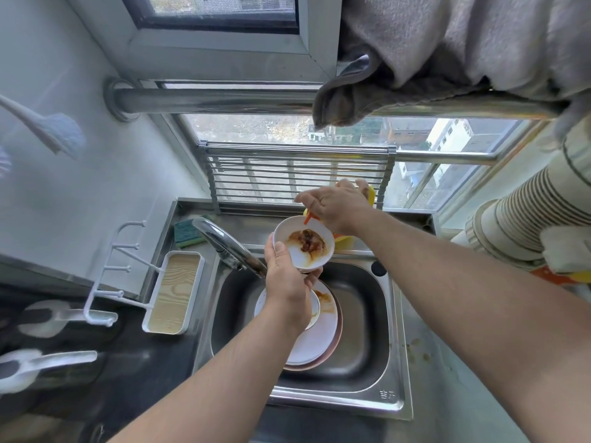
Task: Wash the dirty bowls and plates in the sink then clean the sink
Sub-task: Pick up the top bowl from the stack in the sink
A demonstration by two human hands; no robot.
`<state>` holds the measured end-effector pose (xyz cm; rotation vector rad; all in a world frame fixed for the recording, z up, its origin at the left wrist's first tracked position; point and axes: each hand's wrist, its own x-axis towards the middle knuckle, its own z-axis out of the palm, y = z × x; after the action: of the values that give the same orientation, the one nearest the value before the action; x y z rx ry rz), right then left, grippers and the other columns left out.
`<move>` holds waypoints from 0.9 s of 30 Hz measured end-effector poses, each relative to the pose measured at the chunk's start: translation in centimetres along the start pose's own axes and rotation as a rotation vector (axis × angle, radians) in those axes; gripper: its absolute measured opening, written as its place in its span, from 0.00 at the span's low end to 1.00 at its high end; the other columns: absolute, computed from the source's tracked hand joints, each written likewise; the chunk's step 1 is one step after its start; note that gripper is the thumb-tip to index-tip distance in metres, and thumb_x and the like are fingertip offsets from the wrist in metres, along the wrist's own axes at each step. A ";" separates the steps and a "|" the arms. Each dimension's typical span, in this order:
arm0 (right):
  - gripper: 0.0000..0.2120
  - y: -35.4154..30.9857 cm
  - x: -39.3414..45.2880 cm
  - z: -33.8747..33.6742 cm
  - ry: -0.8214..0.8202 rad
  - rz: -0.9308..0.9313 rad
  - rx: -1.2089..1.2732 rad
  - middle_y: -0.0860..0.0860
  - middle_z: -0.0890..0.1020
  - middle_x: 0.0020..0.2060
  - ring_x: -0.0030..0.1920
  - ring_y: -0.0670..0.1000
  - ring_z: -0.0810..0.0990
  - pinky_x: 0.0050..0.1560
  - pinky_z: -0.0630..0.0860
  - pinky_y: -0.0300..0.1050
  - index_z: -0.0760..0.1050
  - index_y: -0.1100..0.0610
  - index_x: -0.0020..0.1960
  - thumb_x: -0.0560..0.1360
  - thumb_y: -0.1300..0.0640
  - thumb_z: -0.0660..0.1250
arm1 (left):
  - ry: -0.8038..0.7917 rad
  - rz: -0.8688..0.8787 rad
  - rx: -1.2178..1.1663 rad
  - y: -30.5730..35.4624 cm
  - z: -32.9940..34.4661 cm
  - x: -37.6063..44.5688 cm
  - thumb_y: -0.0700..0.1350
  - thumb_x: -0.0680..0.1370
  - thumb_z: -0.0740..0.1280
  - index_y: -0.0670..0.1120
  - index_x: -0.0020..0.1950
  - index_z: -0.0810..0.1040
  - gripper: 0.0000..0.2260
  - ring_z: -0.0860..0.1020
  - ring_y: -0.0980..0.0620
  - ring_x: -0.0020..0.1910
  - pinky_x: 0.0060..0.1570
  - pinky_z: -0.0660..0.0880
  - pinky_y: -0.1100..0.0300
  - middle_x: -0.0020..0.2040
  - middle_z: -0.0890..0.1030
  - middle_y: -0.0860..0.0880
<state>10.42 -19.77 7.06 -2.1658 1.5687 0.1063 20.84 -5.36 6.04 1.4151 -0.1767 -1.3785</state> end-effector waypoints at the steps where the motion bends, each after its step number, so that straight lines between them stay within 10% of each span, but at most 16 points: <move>1: 0.25 -0.2 -0.1 0.3 0.010 -0.003 -0.040 0.44 0.77 0.70 0.76 0.59 0.62 0.74 0.48 0.68 0.67 0.29 0.73 0.83 0.31 0.40 | 0.000 -0.001 0.003 0.0 0.0 0.0 0.56 0.89 0.52 0.63 0.81 0.62 0.19 0.81 0.45 0.60 0.60 0.81 0.47 0.65 0.78 0.46; 18: 0.29 -0.3 -0.5 -0.7 0.009 0.023 0.137 0.45 0.78 0.68 0.74 0.60 0.66 0.73 0.47 0.68 0.72 0.31 0.68 0.82 0.30 0.37 | -0.044 -0.035 -0.005 -0.1 -0.6 -1.1 0.54 0.89 0.53 0.61 0.81 0.64 0.19 0.82 0.45 0.58 0.66 0.79 0.41 0.65 0.79 0.46; 21: 0.21 -0.6 -1.3 -1.0 0.179 -0.028 0.256 0.45 0.83 0.56 0.64 0.58 0.75 0.71 0.59 0.68 0.75 0.27 0.51 0.84 0.31 0.42 | -0.077 -0.061 0.004 -0.3 -1.2 -1.7 0.54 0.89 0.54 0.61 0.80 0.66 0.18 0.84 0.48 0.51 0.68 0.77 0.40 0.64 0.81 0.47; 27: 0.17 -3.1 -1.3 -3.4 0.568 0.004 0.495 0.55 0.81 0.61 0.62 0.57 0.77 0.64 0.74 0.56 0.80 0.49 0.66 0.83 0.47 0.59 | -0.114 -0.137 0.001 -0.8 -3.5 -2.4 0.57 0.88 0.57 0.64 0.74 0.73 0.15 0.84 0.42 0.58 0.60 0.81 0.43 0.64 0.84 0.46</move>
<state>12.13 -19.28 11.52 -1.8716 1.6514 -0.8720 22.36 -1.35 5.93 1.3708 -0.1576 -1.5732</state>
